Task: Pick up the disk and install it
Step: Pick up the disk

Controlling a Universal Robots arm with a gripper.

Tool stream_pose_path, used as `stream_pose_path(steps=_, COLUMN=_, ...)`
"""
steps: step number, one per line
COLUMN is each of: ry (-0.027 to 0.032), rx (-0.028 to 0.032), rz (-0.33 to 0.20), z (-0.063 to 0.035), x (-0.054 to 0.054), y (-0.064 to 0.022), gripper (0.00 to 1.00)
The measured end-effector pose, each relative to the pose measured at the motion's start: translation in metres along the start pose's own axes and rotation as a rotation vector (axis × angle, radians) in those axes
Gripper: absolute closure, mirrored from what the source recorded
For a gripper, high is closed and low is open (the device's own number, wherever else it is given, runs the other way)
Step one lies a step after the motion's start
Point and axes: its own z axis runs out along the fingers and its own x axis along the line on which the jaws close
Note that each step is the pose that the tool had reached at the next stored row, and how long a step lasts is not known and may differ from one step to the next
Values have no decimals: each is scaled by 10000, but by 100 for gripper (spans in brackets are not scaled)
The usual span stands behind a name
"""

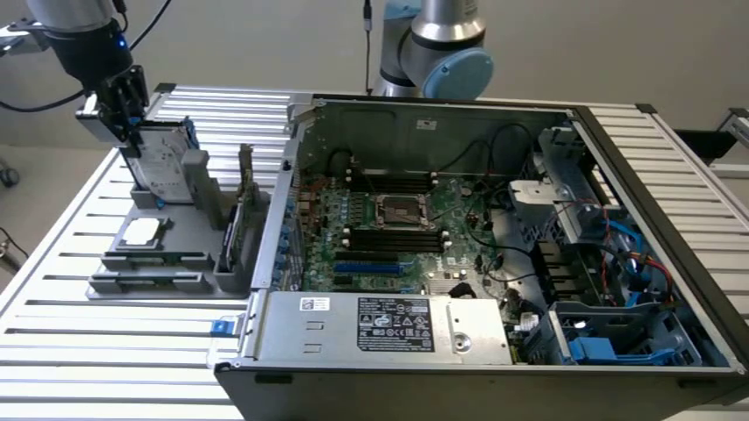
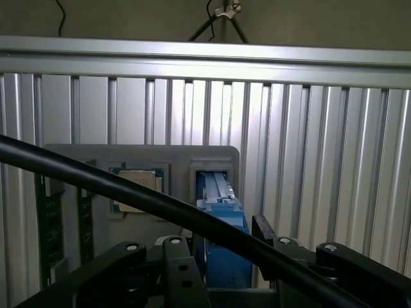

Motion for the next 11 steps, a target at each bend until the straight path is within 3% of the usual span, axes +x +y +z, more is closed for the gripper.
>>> stream_pose_path(steps=3, ry=1, rx=-5, rz=-1, z=4, x=0, y=1, gripper=54)
stream_pose_path(steps=4, ry=0, rx=-6, rz=-1, z=4, x=0, y=1, gripper=61)
stream_pose_path(steps=9, ry=-1, rx=-6, rz=-1, z=6, x=8, y=1, gripper=61)
stream_pose_path(steps=11, ry=-1, rx=-12, rz=-1, z=5, x=19, y=1, gripper=67)
